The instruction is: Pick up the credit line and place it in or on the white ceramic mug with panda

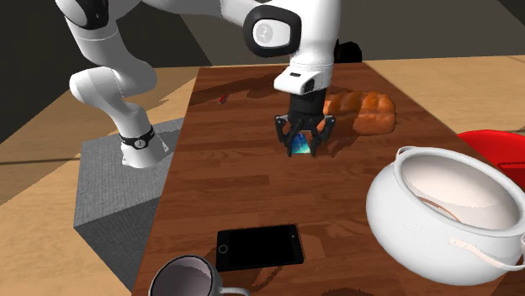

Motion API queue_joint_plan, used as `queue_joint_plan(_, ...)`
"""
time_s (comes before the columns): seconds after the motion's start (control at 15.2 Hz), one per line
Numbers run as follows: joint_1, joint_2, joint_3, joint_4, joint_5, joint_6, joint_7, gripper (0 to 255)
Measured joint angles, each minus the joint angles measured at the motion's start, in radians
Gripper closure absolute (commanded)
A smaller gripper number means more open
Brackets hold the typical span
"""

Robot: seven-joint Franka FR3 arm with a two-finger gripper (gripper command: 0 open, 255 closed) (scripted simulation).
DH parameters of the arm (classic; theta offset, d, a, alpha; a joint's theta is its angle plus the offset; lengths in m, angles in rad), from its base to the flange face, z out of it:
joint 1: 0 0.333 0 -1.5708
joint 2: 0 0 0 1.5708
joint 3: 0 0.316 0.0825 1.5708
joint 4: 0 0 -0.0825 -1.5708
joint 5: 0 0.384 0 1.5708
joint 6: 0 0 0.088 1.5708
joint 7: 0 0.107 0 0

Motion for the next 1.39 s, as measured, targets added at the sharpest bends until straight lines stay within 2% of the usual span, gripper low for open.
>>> queue_joint_plan(0.79, 0.008, -0.026, 0.014, 0.122, 0.029, -0.138, -0.035, 255)
queue_joint_plan(1.06, -0.034, -0.025, -0.002, 0.138, 0.036, -0.141, -0.098, 255)
queue_joint_plan(1.19, -0.077, -0.045, -0.012, 0.114, 0.051, -0.125, -0.145, 255)
queue_joint_plan(1.39, -0.118, -0.034, -0.031, 0.137, 0.053, -0.125, -0.208, 255)
